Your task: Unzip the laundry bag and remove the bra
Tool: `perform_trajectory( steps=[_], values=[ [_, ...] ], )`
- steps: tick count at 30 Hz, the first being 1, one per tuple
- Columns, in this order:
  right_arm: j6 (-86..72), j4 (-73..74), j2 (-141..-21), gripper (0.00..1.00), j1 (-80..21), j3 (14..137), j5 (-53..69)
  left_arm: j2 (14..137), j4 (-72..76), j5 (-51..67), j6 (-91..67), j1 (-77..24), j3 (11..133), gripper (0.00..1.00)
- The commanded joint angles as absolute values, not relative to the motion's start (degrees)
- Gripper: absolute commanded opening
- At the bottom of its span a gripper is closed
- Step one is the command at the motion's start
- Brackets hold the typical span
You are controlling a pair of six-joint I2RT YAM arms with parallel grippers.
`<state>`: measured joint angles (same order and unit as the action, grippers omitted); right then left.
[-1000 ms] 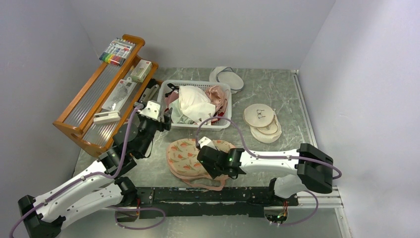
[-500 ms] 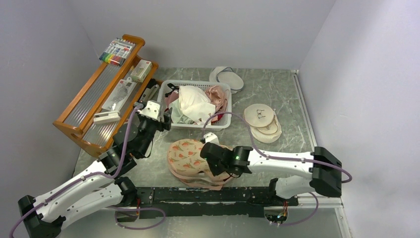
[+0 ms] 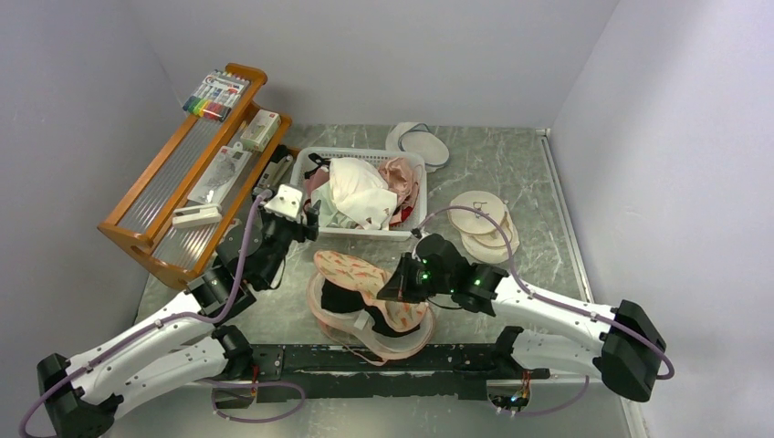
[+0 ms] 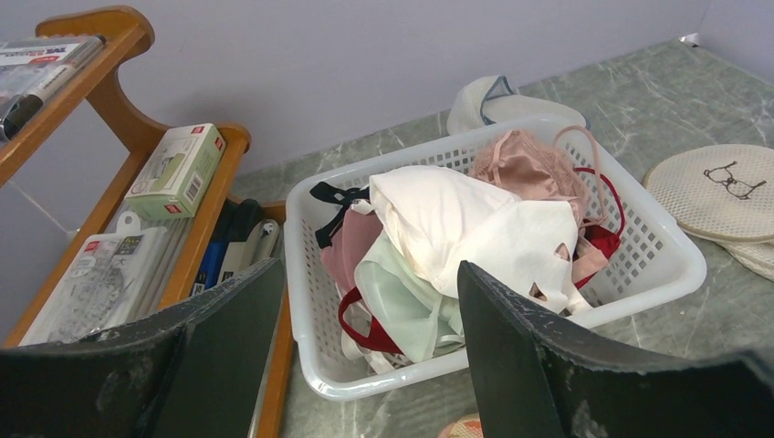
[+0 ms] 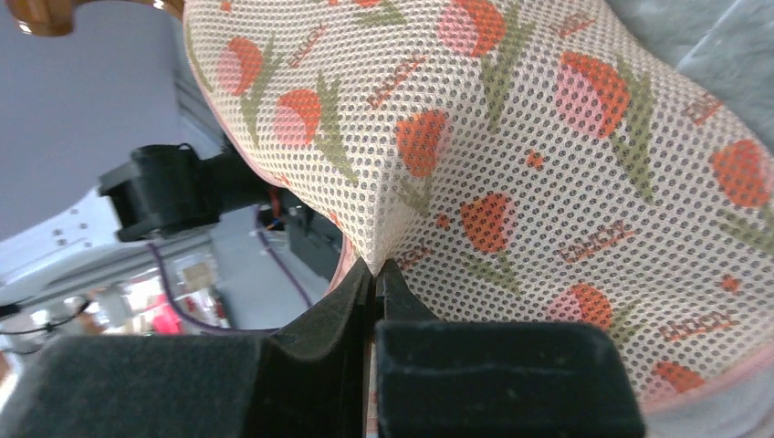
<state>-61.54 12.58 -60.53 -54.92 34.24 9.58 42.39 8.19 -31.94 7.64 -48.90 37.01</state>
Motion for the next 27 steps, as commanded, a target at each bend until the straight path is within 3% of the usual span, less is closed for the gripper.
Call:
perform_trajectory(
  steps=[1,7,11,17,20,22,24,27],
  values=[
    [-69.24,4.13,-58.83,0.00,-52.55,33.11,15.83,43.02,8.06,-32.79,7.19,-48.48,38.92,0.81],
    [-56.90,10.74,-61.80,0.04,-52.42,35.92,15.46,43.90,7.44,-32.19,6.85,-48.51,39.55,0.81],
    [-51.84,8.82,-63.58,0.20,-52.84,33.93,17.16,43.88,7.42,-31.99,6.86,-48.42,39.57,0.81],
    [-47.61,9.12,-67.39,0.35,-54.09,35.83,17.10,44.08,7.42,-32.28,6.88,-48.41,39.54,0.81],
    [-45.98,11.18,-68.46,0.34,-54.57,37.82,15.56,44.18,7.50,-32.40,6.85,-48.37,39.55,0.82],
    [-45.79,12.03,-67.98,0.21,-54.63,38.05,14.03,44.19,7.54,-32.52,6.90,-48.37,39.55,0.82],
    [-45.52,12.07,-67.33,0.17,-54.59,37.85,13.08,44.02,7.32,-32.36,6.81,-48.35,39.64,0.81],
    [-42.18,11.46,-67.44,0.36,-56.48,38.76,13.40,43.75,7.59,-32.57,6.85,-48.36,39.45,0.81]
  ],
)
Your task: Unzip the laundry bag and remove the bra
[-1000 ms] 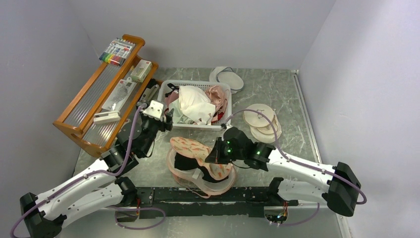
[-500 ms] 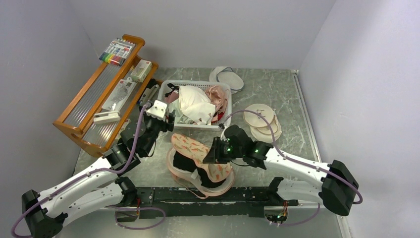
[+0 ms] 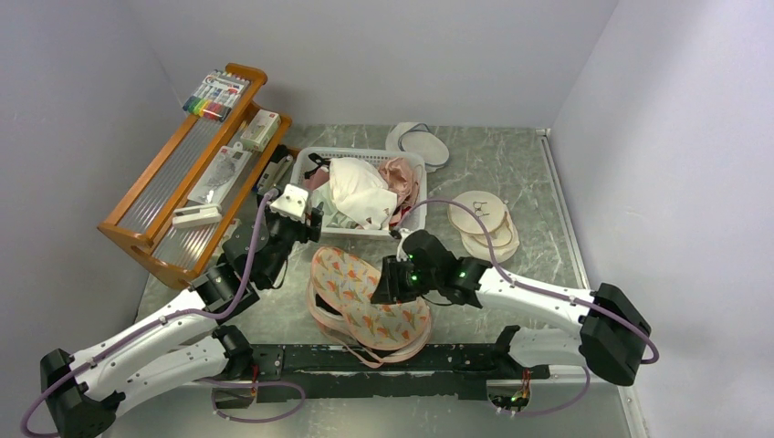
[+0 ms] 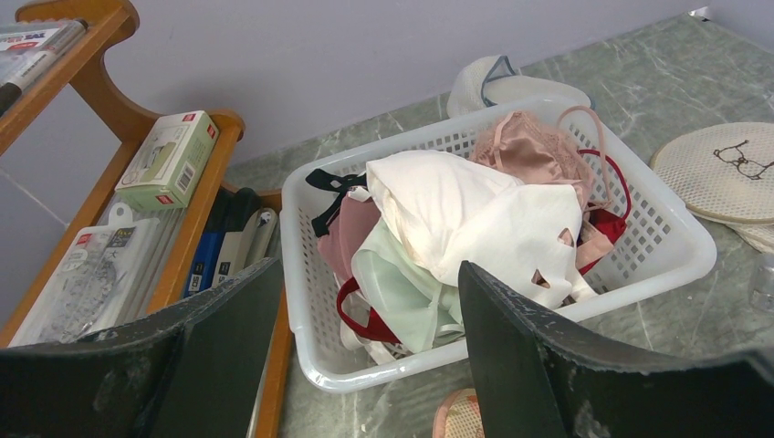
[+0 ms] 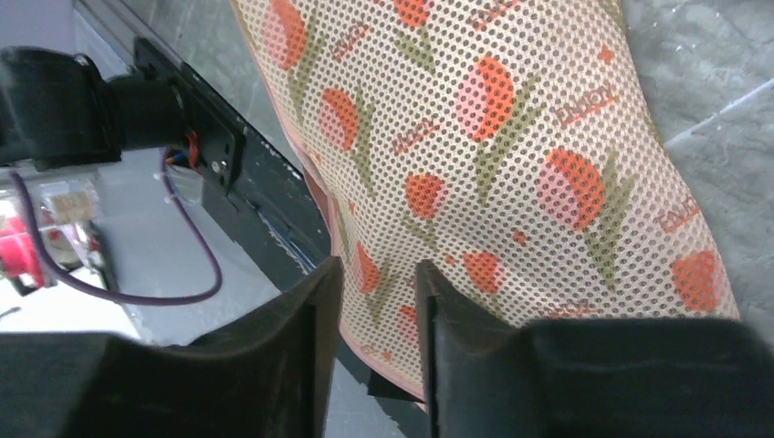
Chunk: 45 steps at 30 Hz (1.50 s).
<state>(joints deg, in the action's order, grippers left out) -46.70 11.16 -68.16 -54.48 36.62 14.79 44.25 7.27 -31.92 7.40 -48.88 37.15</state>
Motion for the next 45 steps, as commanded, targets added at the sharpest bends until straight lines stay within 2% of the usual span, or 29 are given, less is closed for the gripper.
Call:
perform_trajectory(
  steps=[1,4,8,12,16,20,22,26,29,34,39,45],
  values=[
    [-40.45,12.57,-67.79,0.45,-59.79,40.02,10.68,43.72,7.64,-32.67,6.86,-48.34,39.51,0.81],
    [-36.41,17.20,-71.76,0.60,-66.94,45.57,0.34,43.14,6.97,-32.83,6.30,-48.14,39.99,0.80],
    [-34.13,22.87,-80.98,0.69,-72.27,54.48,-11.31,40.91,8.05,-34.37,6.88,-47.42,39.30,0.80],
    [-30.25,23.74,-88.87,0.82,-77.54,61.44,-23.52,37.17,8.44,-38.32,8.54,-45.32,39.20,0.79],
    [-26.64,25.31,-96.02,0.87,-79.80,67.29,-32.88,33.27,9.56,-37.65,8.05,-42.23,38.36,0.78],
    [-22.93,23.59,-100.12,0.87,-80.41,69.70,-34.45,32.28,10.41,-37.35,7.91,-40.34,37.49,0.79],
    [-23.19,23.94,-101.66,0.82,-80.40,70.39,-35.07,32.87,9.94,-36.87,7.66,-40.04,37.82,0.79],
    [-24.45,24.08,-102.29,0.67,-80.38,70.43,-35.73,34.23,9.02,-35.40,7.01,-39.69,38.53,0.77],
    [-25.09,23.10,-100.85,0.43,-80.33,69.02,-35.59,35.03,8.48,-34.29,6.45,-39.48,38.84,0.75],
    [-29.38,26.27,-97.55,0.11,-78.89,67.81,-35.78,35.48,8.40,-33.04,6.02,-39.46,38.75,0.75],
    [-34.05,25.98,-88.84,0.00,-74.66,61.45,-28.35,36.39,7.95,-31.91,5.63,-39.39,39.06,0.75],
    [-38.83,18.86,-74.24,0.00,-60.58,48.36,-8.85,37.20,7.57,-30.51,5.07,-39.35,39.30,0.75]
  ],
)
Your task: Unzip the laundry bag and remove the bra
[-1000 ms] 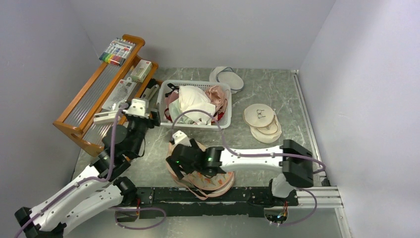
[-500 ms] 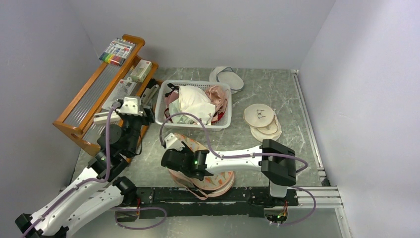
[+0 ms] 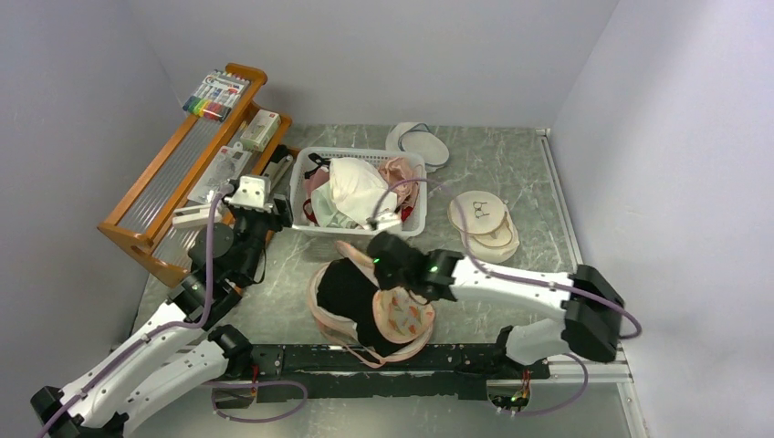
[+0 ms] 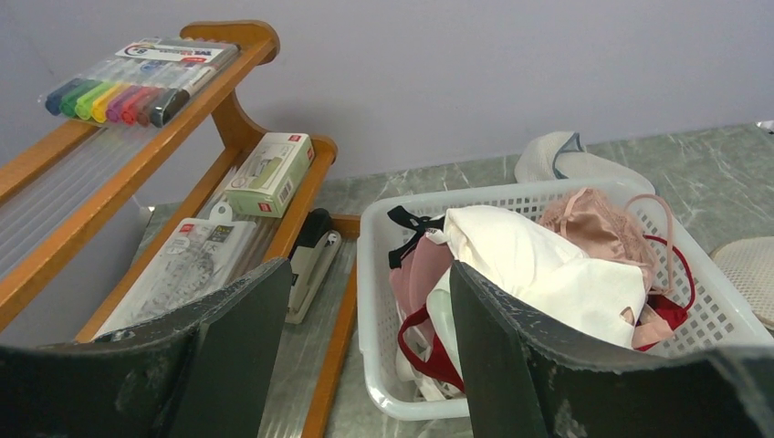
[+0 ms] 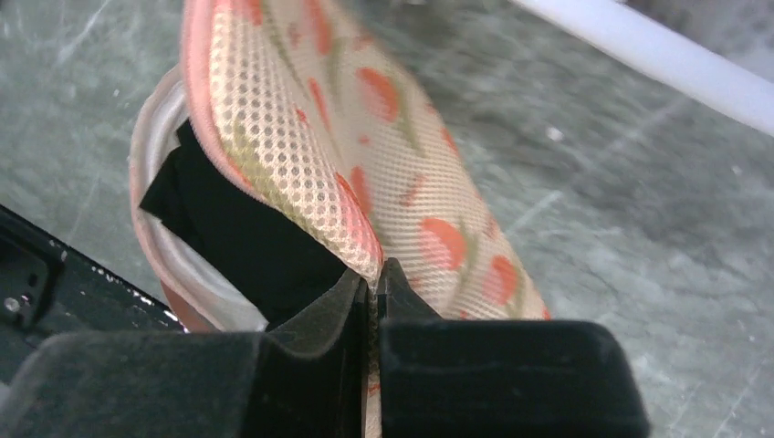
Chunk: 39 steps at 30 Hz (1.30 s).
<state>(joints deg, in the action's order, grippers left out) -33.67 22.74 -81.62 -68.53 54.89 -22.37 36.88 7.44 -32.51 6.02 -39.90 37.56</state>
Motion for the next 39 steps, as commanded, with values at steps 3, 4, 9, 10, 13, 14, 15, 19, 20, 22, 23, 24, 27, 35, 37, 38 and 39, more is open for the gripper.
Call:
perform_trajectory(
  steps=[3,4,9,10,13,14,15,19,20,22,23,24,27,35,37,38,39],
  values=[
    [-40.04,16.84,-67.98,0.00,-53.63,44.25,-0.08,37.58,7.35,-29.91,4.85,-39.33,39.46,0.75],
    [-40.34,17.07,-66.32,0.00,-51.35,43.52,2.33,37.81,7.21,-29.69,4.76,-39.36,39.54,0.74],
    [-39.54,18.78,-61.69,0.00,-39.38,41.41,13.53,38.62,6.77,-29.06,4.48,-39.37,39.88,0.74],
    [-38.96,19.37,-61.54,0.00,-37.05,41.17,15.08,38.72,6.75,-28.71,4.48,-39.37,39.89,0.74],
    [-37.71,19.76,-62.02,0.00,-31.02,39.76,20.63,39.35,6.91,-27.48,4.77,-39.33,39.70,0.76],
    [-37.55,19.37,-62.30,0.00,-29.41,38.85,22.58,39.81,6.65,-27.06,4.83,-39.33,39.93,0.77],
    [-37.47,18.89,-62.38,0.00,-27.80,37.86,24.93,40.28,6.34,-26.61,4.76,-39.37,40.25,0.78],
    [-38.35,16.93,-58.34,0.00,-22.87,32.32,29.96,42.21,5.35,-25.07,4.50,-39.37,40.98,0.79],
    [-38.48,17.30,-57.04,0.00,-21.76,31.29,30.00,42.65,5.10,-24.67,4.42,-39.37,41.27,0.80],
    [-38.06,19.28,-55.13,0.00,-18.80,29.88,29.60,43.32,4.59,-23.71,4.24,-39.33,41.78,0.79],
    [-37.90,20.28,-54.24,0.00,-17.47,29.28,29.34,43.59,4.54,-23.34,4.22,-39.37,41.82,0.79],
    [-37.88,21.06,-53.41,0.00,-16.00,28.65,29.09,43.74,4.51,-23.07,4.21,-39.33,41.82,0.79],
    [-37.46,22.17,-51.39,0.00,-12.00,27.12,28.31,44.07,4.35,-22.59,4.06,-39.37,42.01,0.79],
    [-35.94,21.77,-52.47,0.00,0.98,24.41,24.63,44.39,3.97,-22.36,4.04,-39.36,42.22,0.79],
    [-35.53,21.74,-54.04,0.00,2.84,25.04,22.25,44.16,4.25,-22.24,4.04,-39.30,42.14,0.79],
    [-35.58,21.99,-54.42,0.00,3.66,25.75,21.03,44.13,4.23,-22.22,3.98,-39.37,42.14,0.79],
    [-35.81,21.96,-54.33,0.01,4.25,26.31,19.98,44.11,4.21,-22.09,3.91,-39.37,42.16,0.79]
  ],
)
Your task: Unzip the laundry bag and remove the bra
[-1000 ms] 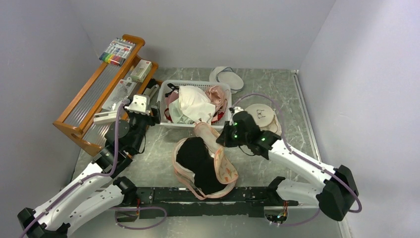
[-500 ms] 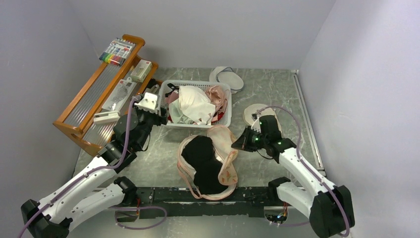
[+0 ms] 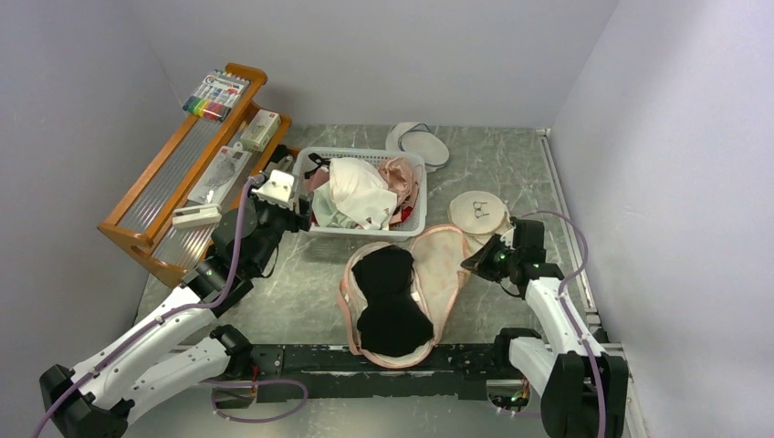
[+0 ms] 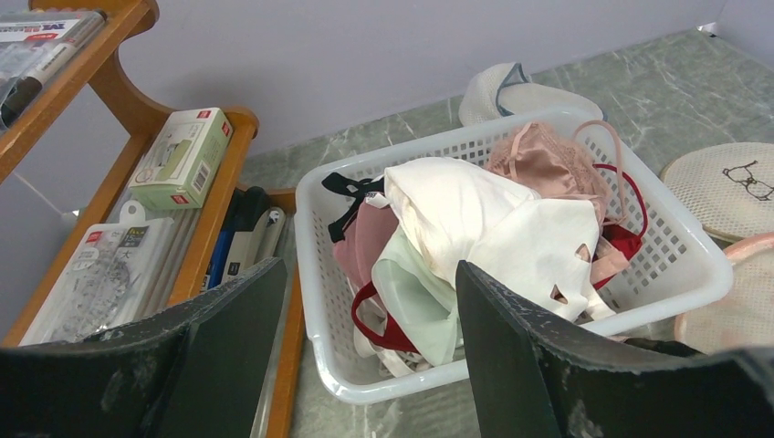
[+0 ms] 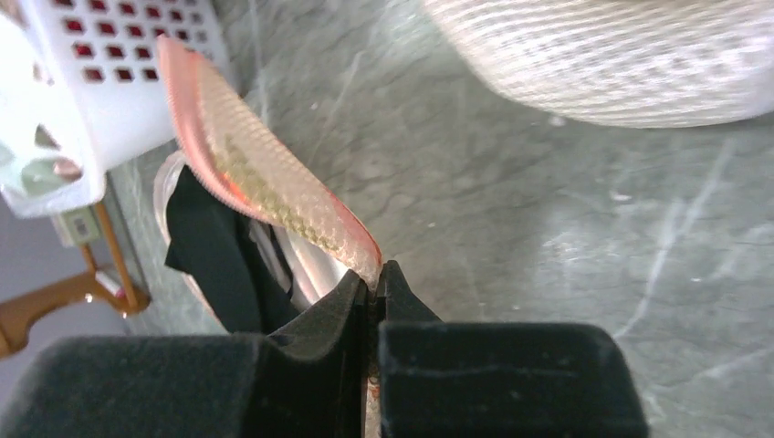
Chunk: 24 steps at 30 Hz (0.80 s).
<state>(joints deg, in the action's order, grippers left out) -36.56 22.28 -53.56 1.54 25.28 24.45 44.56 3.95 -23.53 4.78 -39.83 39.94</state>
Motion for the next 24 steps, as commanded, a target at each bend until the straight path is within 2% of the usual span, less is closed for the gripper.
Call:
perform_trajectory(
  steps=[1,3,9,12,13,17,19,22,24],
  values=[
    [-36.24,21.82,-53.68,0.04,4.83,26.74,19.10,44.05,4.22,-22.04,3.94,-39.35,42.07,0.79],
    [-37.15,21.02,-51.33,0.13,6.03,27.34,17.95,44.10,4.24,-21.97,3.91,-39.37,42.13,0.79],
    [-34.36,25.90,-44.68,0.54,7.20,34.26,8.42,44.00,4.10,-21.80,3.95,-39.32,42.23,0.79],
    [-32.13,28.69,-41.06,0.95,7.21,38.16,8.62,43.96,4.13,-21.55,3.87,-39.36,42.33,0.80],
    [-31.15,27.89,-40.07,0.99,7.21,38.48,13.87,43.98,4.11,-21.39,3.80,-39.37,42.36,0.79],
    [-33.40,18.97,-40.79,1.00,7.07,35.46,45.10,44.28,3.90,-20.92,3.62,-39.35,42.49,0.79],
    [-37.32,12.13,-42.30,1.00,6.75,30.28,55.70,44.36,3.86,-20.82,3.52,-39.37,42.59,0.80],
    [-34.29,13.05,-45.35,0.98,4.42,26.90,58.79,44.62,3.87,-20.83,3.38,-39.37,42.55,0.80],
    [-34.57,10.37,-48.00,0.88,1.43,25.18,59.11,44.81,3.99,-20.83,3.34,-39.37,42.45,0.80]
  ],
)
